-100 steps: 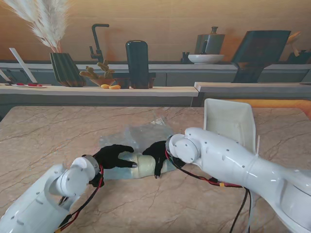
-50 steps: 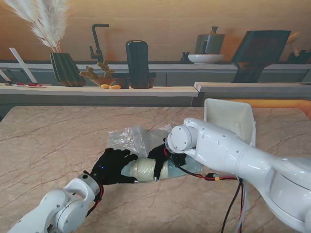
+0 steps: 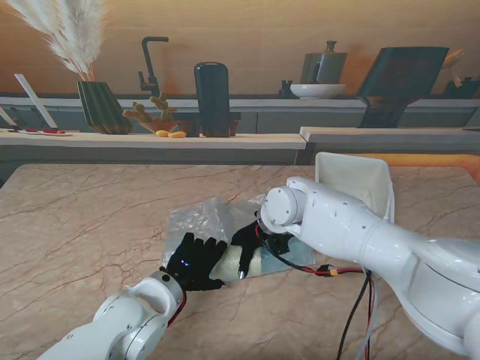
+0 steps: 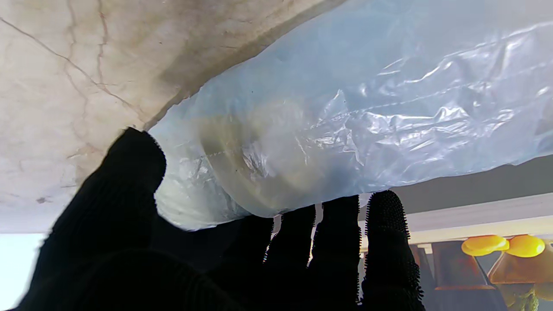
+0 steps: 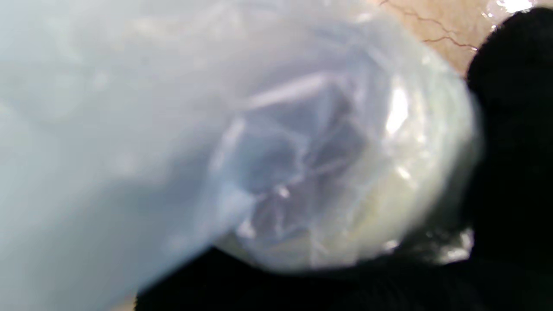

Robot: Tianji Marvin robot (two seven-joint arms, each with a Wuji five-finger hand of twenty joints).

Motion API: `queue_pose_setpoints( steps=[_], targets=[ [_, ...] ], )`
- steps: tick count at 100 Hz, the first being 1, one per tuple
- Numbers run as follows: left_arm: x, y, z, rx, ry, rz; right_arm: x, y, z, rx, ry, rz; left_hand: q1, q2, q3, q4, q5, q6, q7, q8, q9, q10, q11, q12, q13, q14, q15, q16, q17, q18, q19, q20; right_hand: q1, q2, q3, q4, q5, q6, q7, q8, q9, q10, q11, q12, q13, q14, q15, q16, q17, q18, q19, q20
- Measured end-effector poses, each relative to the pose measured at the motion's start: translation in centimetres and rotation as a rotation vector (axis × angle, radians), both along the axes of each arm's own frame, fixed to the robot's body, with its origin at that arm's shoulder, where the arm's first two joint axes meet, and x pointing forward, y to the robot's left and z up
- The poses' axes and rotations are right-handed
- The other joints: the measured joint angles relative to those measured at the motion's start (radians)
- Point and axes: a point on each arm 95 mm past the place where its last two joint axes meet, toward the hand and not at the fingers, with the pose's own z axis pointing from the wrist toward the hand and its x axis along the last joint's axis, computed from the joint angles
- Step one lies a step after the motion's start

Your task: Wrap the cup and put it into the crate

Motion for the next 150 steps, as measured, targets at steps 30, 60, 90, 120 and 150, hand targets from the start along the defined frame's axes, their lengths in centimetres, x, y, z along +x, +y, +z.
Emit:
queue_pose_setpoints(
  steps=[30, 60, 90, 120, 150],
  targets=[
    [2.0, -1.0, -0.2, 0.067, 0.06, 0.072, -0.1, -0.7, 0.0, 0.015, 0.055, -0.029, -0.034, -0.031, 0.025, 0.004, 0.001, -0.034, 0.077, 0.154, 0.069, -0.046, 0.039, 0.01, 0.001, 0.0, 0.045, 0.04, 0.0, 0.0, 0.035, 0.0, -0.008, 0.046, 0.002, 0.057, 0.014, 0.021, -0.105, 0.045, -0.027, 0.004, -0.029, -0.018, -0.022, 0.0, 0.058, 0.01, -0.057, 0.0, -0.04, 0.001],
    [2.5, 0.0, -0.1, 0.036, 0.1, 0.152, -1.4, -2.0, 1.3, 0.1, -0.104, -0.111, -0.039, 0.0, -0.084, 0.0, 0.021, -0.058, 0.077, 0.186, 0.176, -0.027, 0.044, 0.009, 0.08, 0.0, 0.1, 0.04, 0.032, 0.0, 0.099, 0.001, -0.115, 0.342, -0.013, 0.012, -0.05, -0.002, -0.473, -0.037, -0.23, 0.004, -0.194, -0.109, -0.164, 0.019, -0.293, -0.139, -0.349, 0.073, -0.617, -0.159],
    [2.7, 0.7, -0.2, -0.013, 0.145, 0.223, -3.0, -5.5, 2.3, 0.23, -0.34, -0.219, -0.013, 0.047, -0.209, 0.003, 0.035, -0.058, 0.078, 0.163, 0.209, -0.039, 0.071, 0.006, 0.092, 0.001, 0.12, 0.044, 0.04, 0.0, 0.114, 0.01, -0.118, 0.453, 0.024, 0.015, -0.061, -0.046, -0.517, -0.064, -0.379, 0.026, -0.479, -0.224, -0.303, 0.03, -0.602, -0.252, -0.394, 0.106, -0.892, -0.15],
    [4.2, 1.6, -0.3, -0.166, 0.311, 0.314, -6.0, -7.4, 4.0, 0.494, -0.8, -0.06, 0.008, 0.049, -0.289, 0.002, 0.063, -0.065, 0.111, 0.148, 0.2, -0.04, 0.082, 0.006, 0.052, 0.009, 0.095, 0.026, 0.007, 0.0, 0.113, 0.01, -0.118, 0.455, 0.067, 0.026, -0.072, -0.102, -0.498, -0.064, -0.401, 0.009, -0.486, -0.225, -0.314, 0.006, -0.649, -0.283, -0.367, 0.115, -0.932, -0.123],
    [5.2, 2.0, -0.7, -0.239, 0.377, 0.358, -8.7, -7.2, 4.5, 0.501, -0.96, 0.176, -0.004, 0.058, -0.345, 0.004, 0.067, -0.067, 0.182, 0.147, 0.205, -0.041, 0.09, 0.004, 0.03, 0.011, 0.069, 0.017, -0.005, 0.0, 0.101, 0.01, -0.096, 0.402, 0.087, 0.026, -0.125, -0.109, -0.455, -0.066, -0.397, -0.013, -0.463, -0.225, -0.305, -0.02, -0.649, -0.284, -0.351, 0.088, -0.942, -0.114]
  ],
)
